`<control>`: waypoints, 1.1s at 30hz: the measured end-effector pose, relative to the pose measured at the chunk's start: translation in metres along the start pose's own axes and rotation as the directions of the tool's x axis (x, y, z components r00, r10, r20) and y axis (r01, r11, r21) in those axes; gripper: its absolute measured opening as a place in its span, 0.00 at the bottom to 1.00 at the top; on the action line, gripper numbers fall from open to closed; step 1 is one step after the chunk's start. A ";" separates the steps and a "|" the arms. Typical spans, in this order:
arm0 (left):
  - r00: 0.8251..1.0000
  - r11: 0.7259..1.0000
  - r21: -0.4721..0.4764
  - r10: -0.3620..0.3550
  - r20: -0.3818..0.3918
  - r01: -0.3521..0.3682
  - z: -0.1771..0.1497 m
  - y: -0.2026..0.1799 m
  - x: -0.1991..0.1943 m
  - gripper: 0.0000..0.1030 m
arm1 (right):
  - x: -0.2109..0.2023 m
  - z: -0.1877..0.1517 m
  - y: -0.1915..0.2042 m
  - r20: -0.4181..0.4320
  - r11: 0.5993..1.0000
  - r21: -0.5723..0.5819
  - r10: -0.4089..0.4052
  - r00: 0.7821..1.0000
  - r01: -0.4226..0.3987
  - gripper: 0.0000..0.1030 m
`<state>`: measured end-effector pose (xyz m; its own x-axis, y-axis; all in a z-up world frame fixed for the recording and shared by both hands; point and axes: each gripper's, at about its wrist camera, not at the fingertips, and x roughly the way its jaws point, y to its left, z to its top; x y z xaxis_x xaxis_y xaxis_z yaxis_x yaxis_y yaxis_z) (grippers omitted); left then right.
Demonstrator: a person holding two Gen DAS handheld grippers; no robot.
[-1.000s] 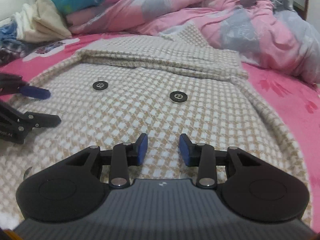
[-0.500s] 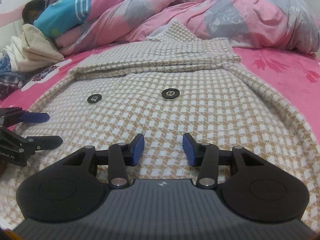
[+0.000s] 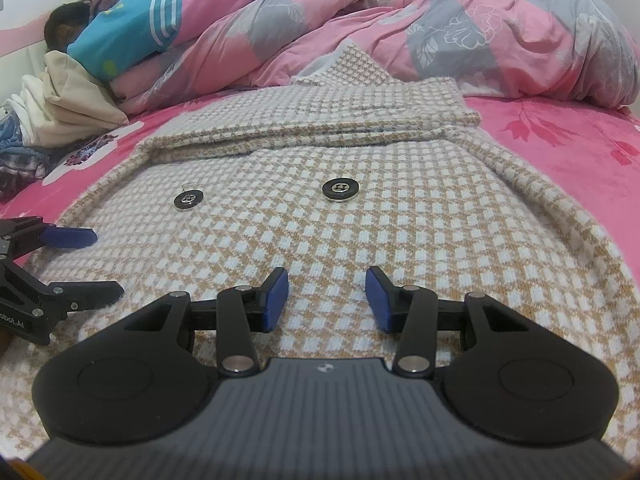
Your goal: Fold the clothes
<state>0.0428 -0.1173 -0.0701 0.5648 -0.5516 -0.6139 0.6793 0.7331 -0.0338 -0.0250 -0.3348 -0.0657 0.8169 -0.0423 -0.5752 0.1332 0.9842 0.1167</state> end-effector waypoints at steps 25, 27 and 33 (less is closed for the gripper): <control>0.999 0.994 -0.111 0.026 0.028 -0.023 0.035 0.008 -0.017 1.00 | 0.000 -0.001 -0.001 0.006 1.000 0.017 0.006 1.000 -0.006 0.42; 0.998 0.993 -0.105 0.055 0.035 -0.051 0.038 0.005 -0.013 1.00 | -0.001 -0.001 -0.002 0.008 1.000 0.021 0.008 1.000 -0.008 0.42; 0.994 0.978 -0.182 0.104 0.021 -0.099 0.036 0.007 0.006 1.00 | -0.001 -0.002 -0.004 0.013 0.999 0.032 0.016 1.000 -0.017 0.42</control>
<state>0.0677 -0.1303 -0.0453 0.6422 -0.4806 -0.5972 0.5237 0.8440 -0.1160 -0.0277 -0.3380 -0.0669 0.8264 -0.0287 -0.5624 0.1374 0.9788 0.1519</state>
